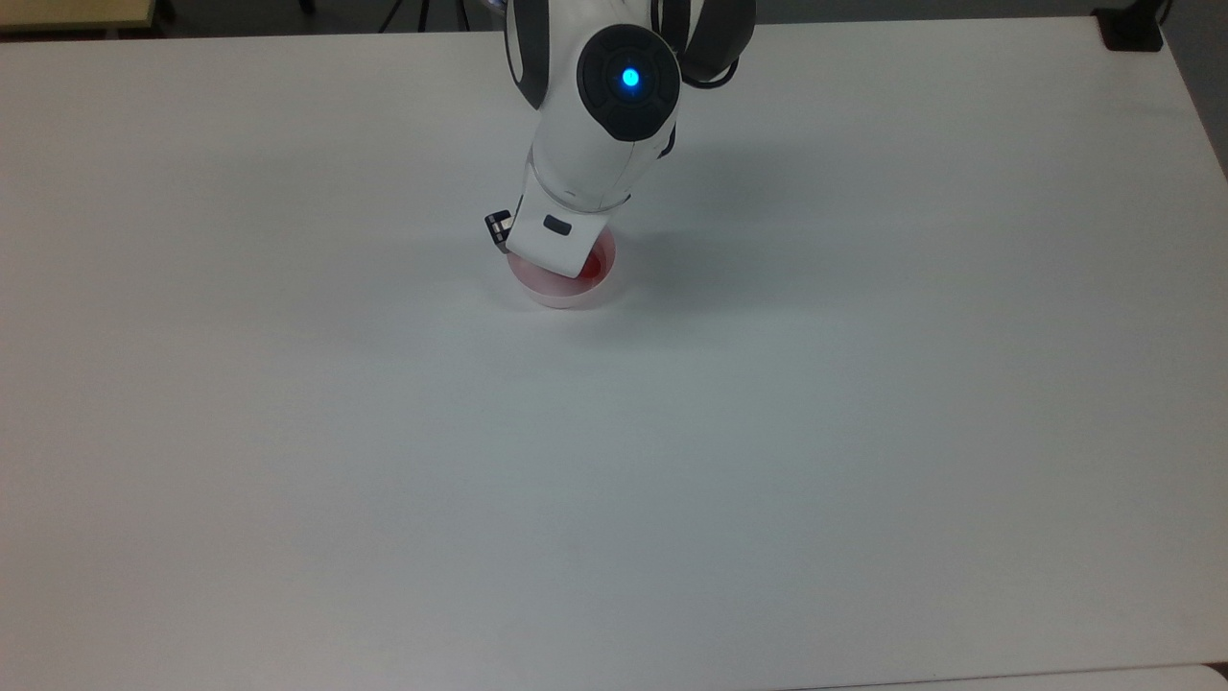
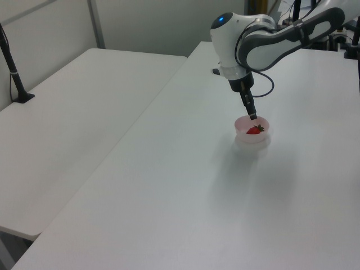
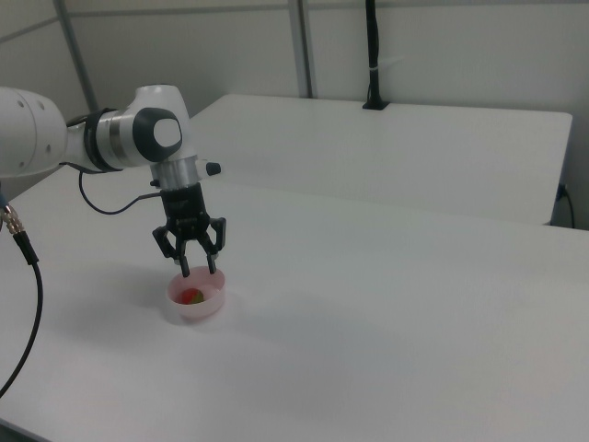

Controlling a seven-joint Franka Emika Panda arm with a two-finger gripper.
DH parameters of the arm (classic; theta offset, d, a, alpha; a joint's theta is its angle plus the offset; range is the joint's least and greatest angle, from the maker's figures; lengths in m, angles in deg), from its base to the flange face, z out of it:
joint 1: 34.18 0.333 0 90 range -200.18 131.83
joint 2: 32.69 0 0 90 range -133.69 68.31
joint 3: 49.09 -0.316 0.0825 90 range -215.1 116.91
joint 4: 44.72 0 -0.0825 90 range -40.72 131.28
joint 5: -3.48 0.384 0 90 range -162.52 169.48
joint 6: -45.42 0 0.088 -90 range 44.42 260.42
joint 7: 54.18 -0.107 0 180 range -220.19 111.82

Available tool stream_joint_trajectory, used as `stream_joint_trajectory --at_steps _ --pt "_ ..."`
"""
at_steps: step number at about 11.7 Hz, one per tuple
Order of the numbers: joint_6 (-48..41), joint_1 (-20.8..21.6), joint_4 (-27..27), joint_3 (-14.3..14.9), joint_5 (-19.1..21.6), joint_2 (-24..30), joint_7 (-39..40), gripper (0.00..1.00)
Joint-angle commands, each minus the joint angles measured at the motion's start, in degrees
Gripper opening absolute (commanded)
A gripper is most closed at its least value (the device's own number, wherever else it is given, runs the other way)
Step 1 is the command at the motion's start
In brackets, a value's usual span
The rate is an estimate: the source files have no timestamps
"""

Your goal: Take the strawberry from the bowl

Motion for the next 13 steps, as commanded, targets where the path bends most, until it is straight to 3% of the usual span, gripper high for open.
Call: stream_joint_trajectory --at_steps 1,6,13 --pt "-0.39 1.04 2.35 0.77 0.72 0.28 2.85 0.55" --pt "3.55 2.97 5.6 0.77 0.1 -0.6 5.14 0.55" --pt "7.08 2.97 5.52 1.82 -3.5 -2.8 7.43 0.55"
